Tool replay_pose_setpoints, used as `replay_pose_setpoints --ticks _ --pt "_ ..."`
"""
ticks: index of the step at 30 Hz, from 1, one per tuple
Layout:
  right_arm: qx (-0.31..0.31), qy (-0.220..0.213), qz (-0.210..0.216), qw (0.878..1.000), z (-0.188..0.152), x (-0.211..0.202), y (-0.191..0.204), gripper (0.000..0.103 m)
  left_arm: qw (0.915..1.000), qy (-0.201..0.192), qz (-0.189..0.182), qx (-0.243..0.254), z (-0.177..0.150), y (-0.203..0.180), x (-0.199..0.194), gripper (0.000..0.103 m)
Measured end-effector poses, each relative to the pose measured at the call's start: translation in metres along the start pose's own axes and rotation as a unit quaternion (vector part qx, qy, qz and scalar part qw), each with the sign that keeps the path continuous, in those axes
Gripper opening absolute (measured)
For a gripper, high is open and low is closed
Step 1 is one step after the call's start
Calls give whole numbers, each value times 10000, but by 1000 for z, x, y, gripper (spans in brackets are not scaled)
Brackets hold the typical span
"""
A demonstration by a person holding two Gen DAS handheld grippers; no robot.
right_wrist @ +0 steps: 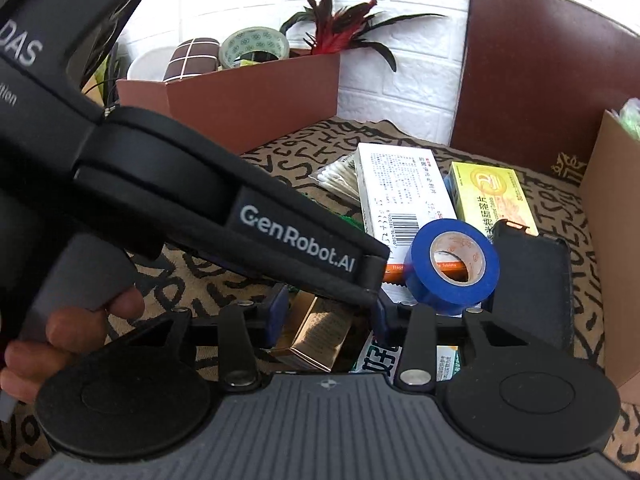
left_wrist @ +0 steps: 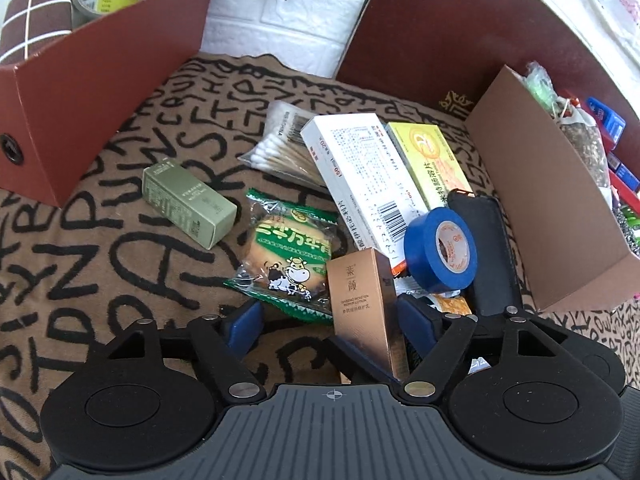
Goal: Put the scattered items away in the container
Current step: 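Grasp the tan perfume box with the left gripper, then lift the tan box and lower it into the red-brown box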
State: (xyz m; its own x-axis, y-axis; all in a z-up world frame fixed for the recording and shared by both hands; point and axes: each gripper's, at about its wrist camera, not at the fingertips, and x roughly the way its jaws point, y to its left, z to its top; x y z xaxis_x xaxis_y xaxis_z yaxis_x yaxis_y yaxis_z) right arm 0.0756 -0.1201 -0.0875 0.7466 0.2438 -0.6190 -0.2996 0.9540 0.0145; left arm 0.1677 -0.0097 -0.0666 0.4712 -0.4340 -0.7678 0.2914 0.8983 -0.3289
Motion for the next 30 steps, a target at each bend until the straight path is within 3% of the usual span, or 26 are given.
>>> replay_pose_setpoints --ticks 5,7,9,11,18,19,22,26,30 --pt "142 123 91 9998 -2 -5 4 48 9985 229 -469 -176 -4 6 -6 41" --pt "200 177 176 9995 -4 -9 6 48 9979 285 -559 -156 -8 5 -9 35" --pt "279 215 244 9991 -5 -10 6 48 9978 301 -559 -166 -11 5 -11 38" --pt "456 254 320 9981 -6 -10 2 49 9979 305 -524 -241 -12 7 -9 60" --pt "604 349 294 9971 -3 -14 -1 51 9976 322 -573 -214 -11 8 -6 66" --pt "626 361 297 9969 -4 -15 -2 50 9976 318 -577 -201 -11 7 -7 65" --pt "719 396 346 9960 -6 -12 -4 50 9971 392 -633 -185 -11 7 -6 40" --pt "752 412 341 9957 -6 -12 -3 46 9969 356 -637 -305 -12 9 -4 46" --pt "670 422 311 9964 -5 -19 2 39 9966 321 -654 -382 -15 10 -13 36"
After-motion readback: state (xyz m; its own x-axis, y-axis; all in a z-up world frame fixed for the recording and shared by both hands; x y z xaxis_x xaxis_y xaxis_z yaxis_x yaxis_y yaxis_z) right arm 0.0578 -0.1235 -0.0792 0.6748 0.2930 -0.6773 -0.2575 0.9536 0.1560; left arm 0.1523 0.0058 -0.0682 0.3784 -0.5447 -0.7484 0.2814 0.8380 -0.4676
